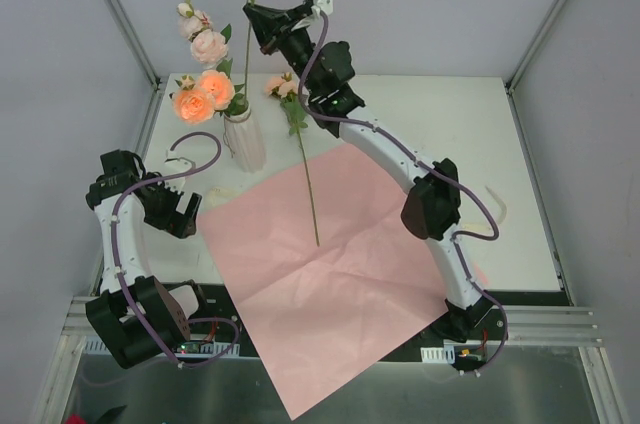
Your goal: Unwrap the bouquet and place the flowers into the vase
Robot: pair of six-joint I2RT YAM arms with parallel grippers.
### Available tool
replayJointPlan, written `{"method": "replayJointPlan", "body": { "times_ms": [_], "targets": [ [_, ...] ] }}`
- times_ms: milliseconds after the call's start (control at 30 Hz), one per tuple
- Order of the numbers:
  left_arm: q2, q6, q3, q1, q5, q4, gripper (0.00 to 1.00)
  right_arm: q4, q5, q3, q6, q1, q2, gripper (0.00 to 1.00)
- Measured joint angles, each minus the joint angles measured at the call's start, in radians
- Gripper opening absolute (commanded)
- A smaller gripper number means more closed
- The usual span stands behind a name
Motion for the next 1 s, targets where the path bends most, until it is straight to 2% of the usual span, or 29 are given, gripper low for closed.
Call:
{"method": "replayJointPlan", "body": {
  "times_ms": [200, 300, 333, 433, 633, 767, 867, 1000],
  "targets": [
    [0.001, -0.002, 0.003, 0.0, -0.001, 0.002, 0.99, -0.04, -0.031, -0.142, -0.011, 0.047, -0.005, 0.04],
    [0.005, -0.003, 0.009, 0.0, -0.007, 0.002, 0.99, -0.108, -0.057, -0.176, -0.006, 0.076, -0.005, 0.3],
    [0.006, -0.003, 0.013, 0.0, -0.011, 0.002, 0.99, -0.131, -0.067, -0.177, 0.001, 0.083, -0.005, 0.46],
    [0.006, -0.003, 0.018, 0.0, -0.017, 0.005, 0.99, -0.165, -0.086, -0.247, 0.025, 0.09, -0.038, 0.59],
    [0.005, -0.002, 0.018, 0.0, -0.019, 0.008, 0.99, -0.183, -0.094, -0.586, 0.036, 0.048, -0.233, 0.65],
    [0.006, -0.003, 0.018, 0.0, -0.018, 0.008, 0.99, -0.221, -0.098, -0.714, 0.036, -0.002, -0.348, 0.63],
    [0.01, -0.003, 0.019, 0.0, -0.018, 0.008, 0.99, -0.301, -0.096, -0.712, 0.021, -0.034, -0.376, 0.58],
    [0.014, -0.003, 0.026, 0.0, -0.018, 0.009, 0.99, -0.583, -0.074, -0.531, -0.031, -0.053, -0.288, 0.54]
  ]
}}
